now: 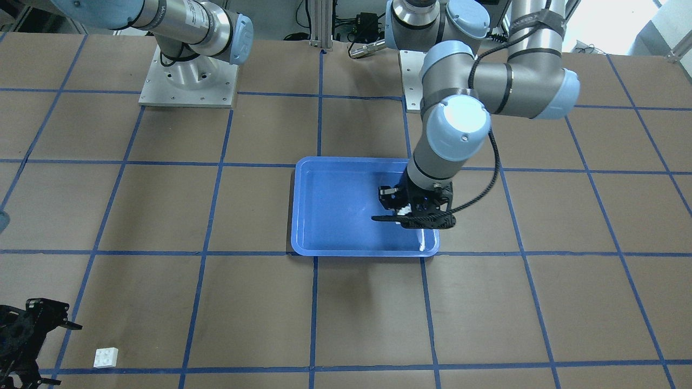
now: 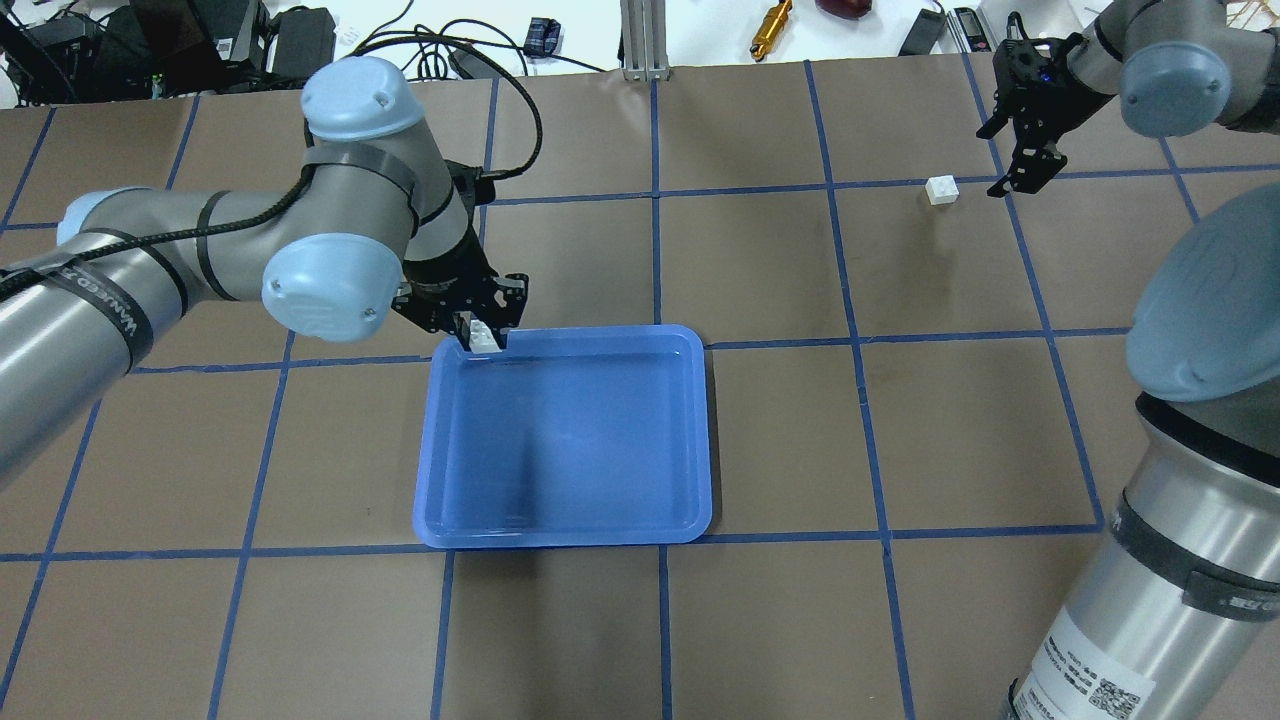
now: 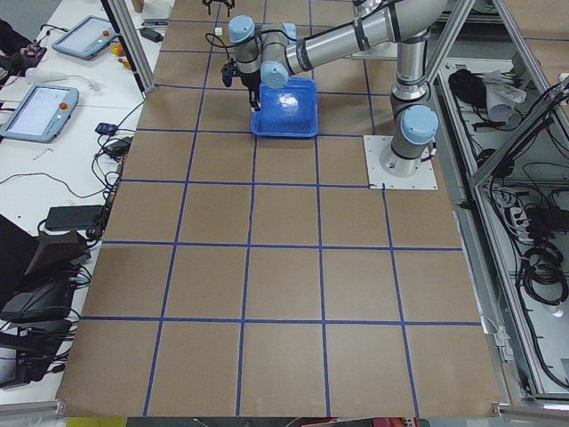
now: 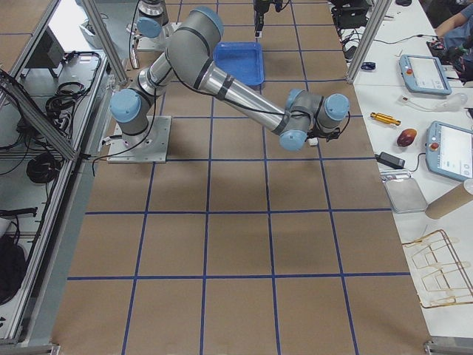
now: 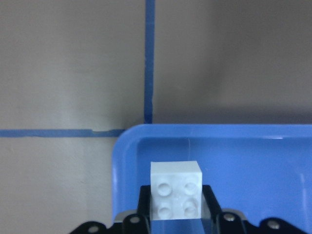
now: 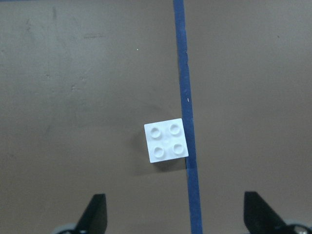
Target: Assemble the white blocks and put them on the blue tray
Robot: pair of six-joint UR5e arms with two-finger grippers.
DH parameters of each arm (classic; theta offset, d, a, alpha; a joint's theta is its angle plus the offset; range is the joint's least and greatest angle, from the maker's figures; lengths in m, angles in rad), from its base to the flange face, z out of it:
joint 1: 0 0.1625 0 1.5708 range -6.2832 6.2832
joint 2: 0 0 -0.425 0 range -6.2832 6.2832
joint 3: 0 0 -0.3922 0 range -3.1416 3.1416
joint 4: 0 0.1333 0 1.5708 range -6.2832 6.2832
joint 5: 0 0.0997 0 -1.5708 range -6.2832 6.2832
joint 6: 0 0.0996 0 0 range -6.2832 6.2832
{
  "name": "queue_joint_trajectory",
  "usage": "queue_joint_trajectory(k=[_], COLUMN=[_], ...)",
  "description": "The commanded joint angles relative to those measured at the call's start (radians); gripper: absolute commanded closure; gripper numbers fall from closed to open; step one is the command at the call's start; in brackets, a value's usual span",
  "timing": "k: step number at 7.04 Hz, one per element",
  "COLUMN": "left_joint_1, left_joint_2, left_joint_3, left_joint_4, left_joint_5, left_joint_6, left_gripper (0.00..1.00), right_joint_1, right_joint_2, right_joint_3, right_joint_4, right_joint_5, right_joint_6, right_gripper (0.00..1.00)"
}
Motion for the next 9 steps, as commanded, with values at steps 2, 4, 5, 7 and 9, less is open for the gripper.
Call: queue_joint_trajectory(k=[2,4,5,7,9], left_joint_1=[-0.100,-0.103,-0.100,-0.110,-0.110], left_joint_2=[0.017,-0.001,-0.018,-0.030,-0.049], left_joint_3=[-0.244,-0.246,-0.243,-0.246,-0.248], left_joint_4=[0.325,0.329,0.334,0.332,0.330], left_joint_5=[-0.015,-0.045,-0.071,-0.073,-0.064], left_joint_6=[-0.164,-0.265,-0.265,-0.300,-0.284], left_gripper=[1.00,1.00,1.00,0.97,0.71], right_joint_1=[0.009,0.018,0.040,0.052,0.052], right_joint_2=[0.062,0.087,0.087,0.084,0.087], right_joint_3=[-0.073,-0.070,-0.070,-0.071,-0.071], right_joint_4=[0.020,0.025,0.056,0.082,0.082], right_joint_5=[-0.011,-0.008,-0.009,-0.012,-0.012], right_joint_6=[-0.029,-0.084,-0.086,-0.084,-0.084], right_gripper=[0.03,0.03,0.04,0.04,0.21])
